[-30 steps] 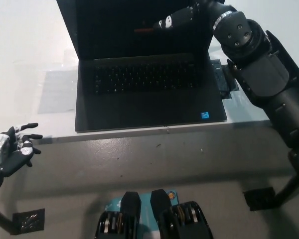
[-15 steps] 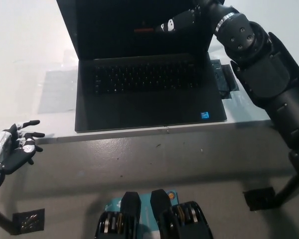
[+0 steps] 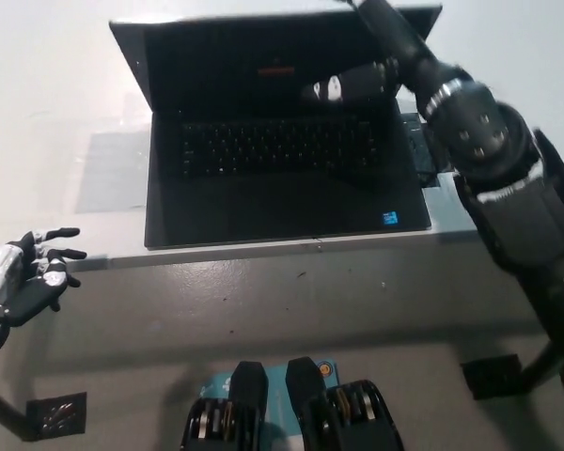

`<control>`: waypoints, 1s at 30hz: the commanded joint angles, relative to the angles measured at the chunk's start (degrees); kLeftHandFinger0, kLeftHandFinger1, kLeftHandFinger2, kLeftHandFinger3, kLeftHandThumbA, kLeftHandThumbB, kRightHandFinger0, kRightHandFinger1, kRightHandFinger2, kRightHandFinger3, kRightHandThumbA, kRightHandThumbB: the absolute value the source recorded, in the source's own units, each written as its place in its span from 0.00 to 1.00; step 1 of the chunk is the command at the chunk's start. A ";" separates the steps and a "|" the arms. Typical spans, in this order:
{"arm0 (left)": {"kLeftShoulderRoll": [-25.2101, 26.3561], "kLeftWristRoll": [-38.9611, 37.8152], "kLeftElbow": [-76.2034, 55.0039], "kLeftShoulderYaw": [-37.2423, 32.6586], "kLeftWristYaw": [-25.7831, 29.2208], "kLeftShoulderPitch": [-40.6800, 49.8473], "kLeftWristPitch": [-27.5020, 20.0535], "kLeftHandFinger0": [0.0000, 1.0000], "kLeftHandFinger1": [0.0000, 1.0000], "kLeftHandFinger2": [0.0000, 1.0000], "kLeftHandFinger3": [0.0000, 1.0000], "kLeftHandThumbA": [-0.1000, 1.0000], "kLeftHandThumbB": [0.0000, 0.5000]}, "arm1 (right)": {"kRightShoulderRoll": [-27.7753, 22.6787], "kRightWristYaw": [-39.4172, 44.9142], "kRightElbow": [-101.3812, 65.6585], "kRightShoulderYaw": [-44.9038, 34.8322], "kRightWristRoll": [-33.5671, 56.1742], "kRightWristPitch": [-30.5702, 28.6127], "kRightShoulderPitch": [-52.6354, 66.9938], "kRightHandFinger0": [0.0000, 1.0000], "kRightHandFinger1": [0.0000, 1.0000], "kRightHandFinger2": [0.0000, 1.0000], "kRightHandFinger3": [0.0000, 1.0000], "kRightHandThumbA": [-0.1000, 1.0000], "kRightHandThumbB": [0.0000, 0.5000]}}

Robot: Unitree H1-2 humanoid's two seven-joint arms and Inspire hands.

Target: The robot uses its right hand to push down on the lid of a laptop kept in the middle of the desk to close it

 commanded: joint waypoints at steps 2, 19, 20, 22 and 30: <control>3.00 0.50 -0.94 0.81 -0.72 -2.14 0.48 0.27 0.46 0.63 0.76 0.17 0.02 | -1.79 4.65 -13.82 -3.85 4.09 13.52 6.98 1.00 0.94 0.92 1.00 1.00 0.42; 3.20 0.52 -1.22 1.08 -0.56 -2.93 0.94 0.32 0.47 0.61 0.73 0.17 0.02 | 4.09 5.44 -21.08 -14.71 2.40 14.57 19.10 1.00 0.98 0.92 1.00 1.00 0.37; 3.25 0.41 -1.49 1.08 -0.69 -2.76 1.09 0.32 0.47 0.62 0.76 0.18 0.02 | 4.80 5.08 -21.93 -15.15 2.12 14.57 20.41 1.00 0.99 0.94 1.00 1.00 0.38; 3.32 0.42 -1.74 1.10 -0.72 -2.61 1.28 0.34 0.48 0.62 0.77 0.19 0.02 | 5.41 4.94 -22.59 -15.68 2.54 14.57 21.50 1.00 1.00 0.95 1.00 1.00 0.37; 3.83 0.34 -1.82 1.18 -0.83 -4.36 2.29 0.36 0.50 0.65 0.78 0.17 0.01 | 8.79 4.12 -21.65 -18.97 3.86 14.57 22.91 1.00 1.00 0.99 1.00 1.00 0.34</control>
